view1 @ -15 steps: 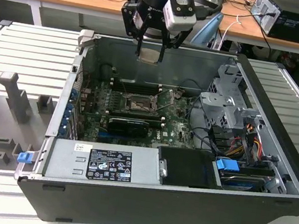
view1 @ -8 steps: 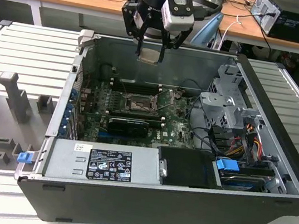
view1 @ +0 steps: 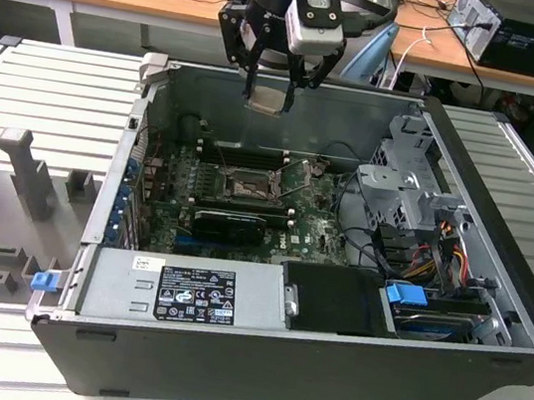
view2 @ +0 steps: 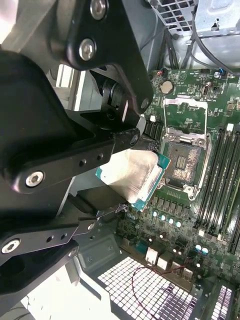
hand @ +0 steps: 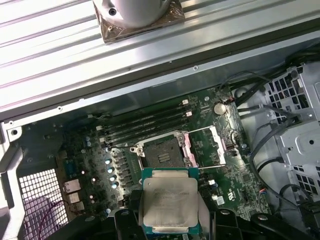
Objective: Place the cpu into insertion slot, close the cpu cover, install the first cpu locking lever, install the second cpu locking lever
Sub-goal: 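Place the cpu into insertion slot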
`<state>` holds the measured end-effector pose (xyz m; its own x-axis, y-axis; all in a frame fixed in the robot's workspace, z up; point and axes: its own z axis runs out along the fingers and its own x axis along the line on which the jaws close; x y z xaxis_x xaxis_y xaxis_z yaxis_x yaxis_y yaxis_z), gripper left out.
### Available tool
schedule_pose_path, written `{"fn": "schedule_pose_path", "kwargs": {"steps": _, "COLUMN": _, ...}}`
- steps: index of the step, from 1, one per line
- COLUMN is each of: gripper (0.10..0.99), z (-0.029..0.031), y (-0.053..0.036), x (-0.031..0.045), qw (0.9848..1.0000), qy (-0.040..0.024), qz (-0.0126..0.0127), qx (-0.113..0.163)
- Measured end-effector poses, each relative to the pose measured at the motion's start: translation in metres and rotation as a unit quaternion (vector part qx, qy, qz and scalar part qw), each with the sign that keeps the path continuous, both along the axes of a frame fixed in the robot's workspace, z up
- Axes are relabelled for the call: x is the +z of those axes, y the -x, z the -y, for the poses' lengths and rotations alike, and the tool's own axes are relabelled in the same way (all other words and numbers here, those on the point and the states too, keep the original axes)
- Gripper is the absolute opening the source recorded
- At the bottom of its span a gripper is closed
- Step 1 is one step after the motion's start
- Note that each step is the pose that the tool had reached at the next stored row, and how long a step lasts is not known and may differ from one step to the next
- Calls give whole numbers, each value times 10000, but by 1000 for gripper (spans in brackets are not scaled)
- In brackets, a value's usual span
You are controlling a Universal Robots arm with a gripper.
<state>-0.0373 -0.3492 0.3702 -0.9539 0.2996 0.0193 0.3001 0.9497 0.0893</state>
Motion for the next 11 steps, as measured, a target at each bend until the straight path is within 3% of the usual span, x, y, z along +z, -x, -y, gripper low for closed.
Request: {"fn": "schedule_pose_path", "kwargs": {"steps": 11, "gripper": 529, "z": 0, "y": 0, "x": 0, "qw": 9997, "qy": 0, "qz": 0, "qx": -251}}
